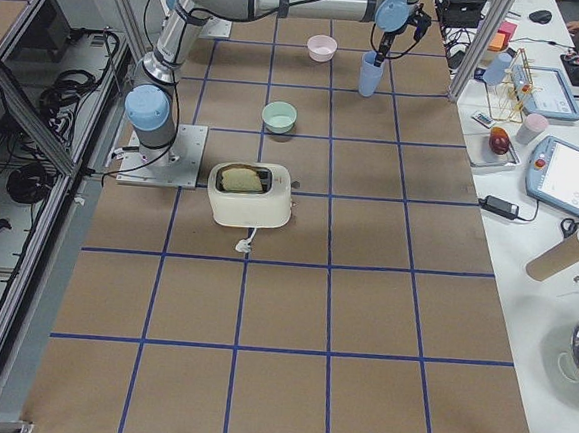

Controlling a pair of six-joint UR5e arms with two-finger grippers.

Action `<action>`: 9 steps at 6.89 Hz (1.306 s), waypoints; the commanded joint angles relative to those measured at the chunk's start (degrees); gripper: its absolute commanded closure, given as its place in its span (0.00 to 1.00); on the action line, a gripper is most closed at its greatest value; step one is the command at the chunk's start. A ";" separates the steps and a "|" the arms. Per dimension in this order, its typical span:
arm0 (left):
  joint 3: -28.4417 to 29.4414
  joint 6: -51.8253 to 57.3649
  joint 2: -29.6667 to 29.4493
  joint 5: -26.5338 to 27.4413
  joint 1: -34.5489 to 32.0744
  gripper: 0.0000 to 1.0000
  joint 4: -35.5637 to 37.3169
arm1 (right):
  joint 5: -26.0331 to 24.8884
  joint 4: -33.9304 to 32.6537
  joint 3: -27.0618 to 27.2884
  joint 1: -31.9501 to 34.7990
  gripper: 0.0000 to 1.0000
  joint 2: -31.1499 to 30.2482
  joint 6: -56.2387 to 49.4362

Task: Stack blue cups with both arms

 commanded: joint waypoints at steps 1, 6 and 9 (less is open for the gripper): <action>-0.15 0.00 0.12 0.09 0.00 0.00 0.00 | -1.11 2.02 5.99 -6.10 0.00 -7.12 -15.83; -0.33 0.00 0.20 0.09 0.00 0.00 0.00 | -7.09 4.89 17.98 -8.41 0.00 -20.78 -16.94; -0.33 0.00 0.20 0.09 0.00 0.00 0.00 | -8.85 5.00 17.89 -8.41 0.00 -20.87 -16.85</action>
